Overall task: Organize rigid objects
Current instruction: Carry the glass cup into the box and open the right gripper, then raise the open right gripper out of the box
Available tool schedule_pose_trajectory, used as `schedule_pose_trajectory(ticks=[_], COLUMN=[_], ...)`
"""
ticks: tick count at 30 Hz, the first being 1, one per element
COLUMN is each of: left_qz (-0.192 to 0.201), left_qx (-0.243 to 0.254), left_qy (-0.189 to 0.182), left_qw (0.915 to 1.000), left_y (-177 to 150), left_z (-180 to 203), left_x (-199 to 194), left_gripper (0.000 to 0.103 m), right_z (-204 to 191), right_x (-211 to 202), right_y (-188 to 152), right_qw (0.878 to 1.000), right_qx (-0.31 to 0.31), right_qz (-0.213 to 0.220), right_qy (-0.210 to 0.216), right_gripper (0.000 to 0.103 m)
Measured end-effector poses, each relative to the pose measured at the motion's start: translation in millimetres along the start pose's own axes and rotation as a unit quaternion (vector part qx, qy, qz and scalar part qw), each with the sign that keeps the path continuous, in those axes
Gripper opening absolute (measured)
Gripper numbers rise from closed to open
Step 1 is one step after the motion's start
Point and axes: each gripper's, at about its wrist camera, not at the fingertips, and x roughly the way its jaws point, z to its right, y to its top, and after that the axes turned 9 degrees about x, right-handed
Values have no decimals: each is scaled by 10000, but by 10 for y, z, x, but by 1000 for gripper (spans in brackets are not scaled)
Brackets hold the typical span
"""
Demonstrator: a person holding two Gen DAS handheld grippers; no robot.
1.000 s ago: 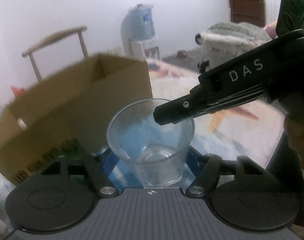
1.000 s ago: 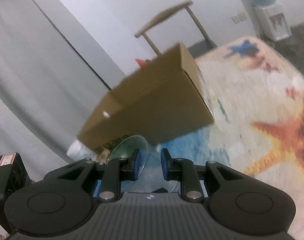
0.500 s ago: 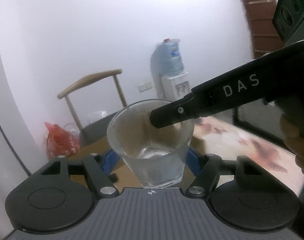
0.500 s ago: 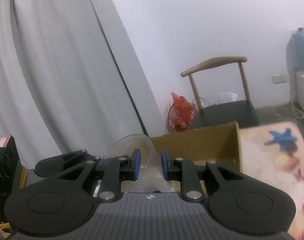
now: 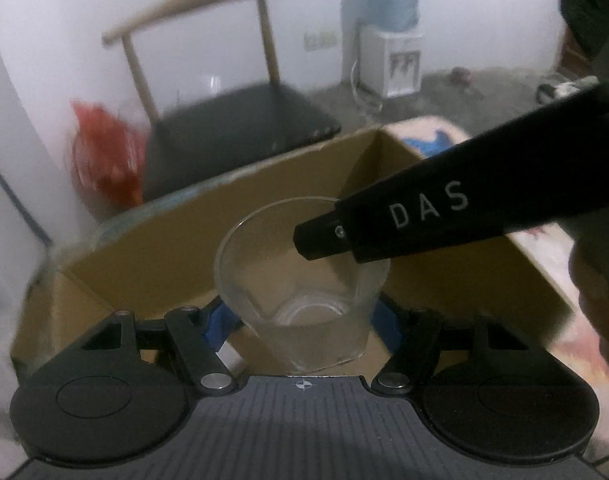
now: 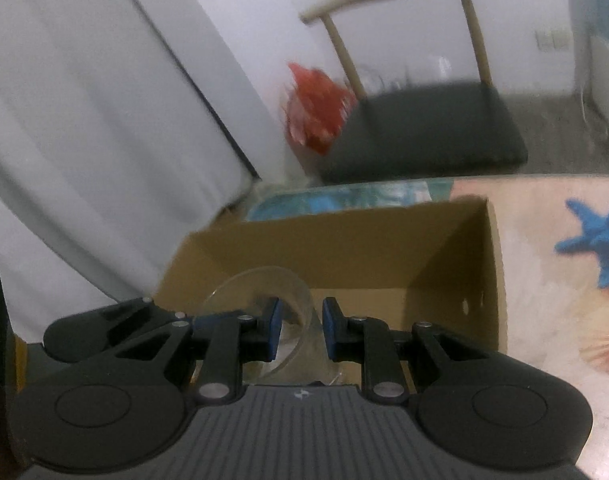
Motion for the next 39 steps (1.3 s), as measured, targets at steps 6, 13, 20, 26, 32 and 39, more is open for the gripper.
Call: schedule_pose_trajectory(ticks=[6, 13, 20, 26, 32, 39], left_qz=[-275, -435, -829, -397, -157, 372], left_qx=[-321, -506, -547, -87, 184, 91], left_qy=[2, 1, -164, 225, 277, 302], left_qw=[9991, 9978, 9949, 9989, 9993, 9988], left_y=[68, 103, 122, 138, 71, -142], left_z=[-132, -147, -163, -4, 141, 149], left_x=[263, 449, 598, 391, 40, -580], left_gripper=[70, 70, 71, 93, 98, 100], right_z=[-12, 51, 126, 144, 54, 97], right_x=[351, 513, 556, 508, 224, -403], right_y=[196, 266, 261, 241, 202, 17], right_qw=[9991, 9980, 9985, 9991, 9990, 9968], right_qx=[-141, -175, -47, 53, -11, 238], right_qz=[-166, -191, -208, -47, 300, 743], right_qy=[-365, -576, -511, -406, -346, 168], right_gripper=[24, 24, 23, 26, 26, 26])
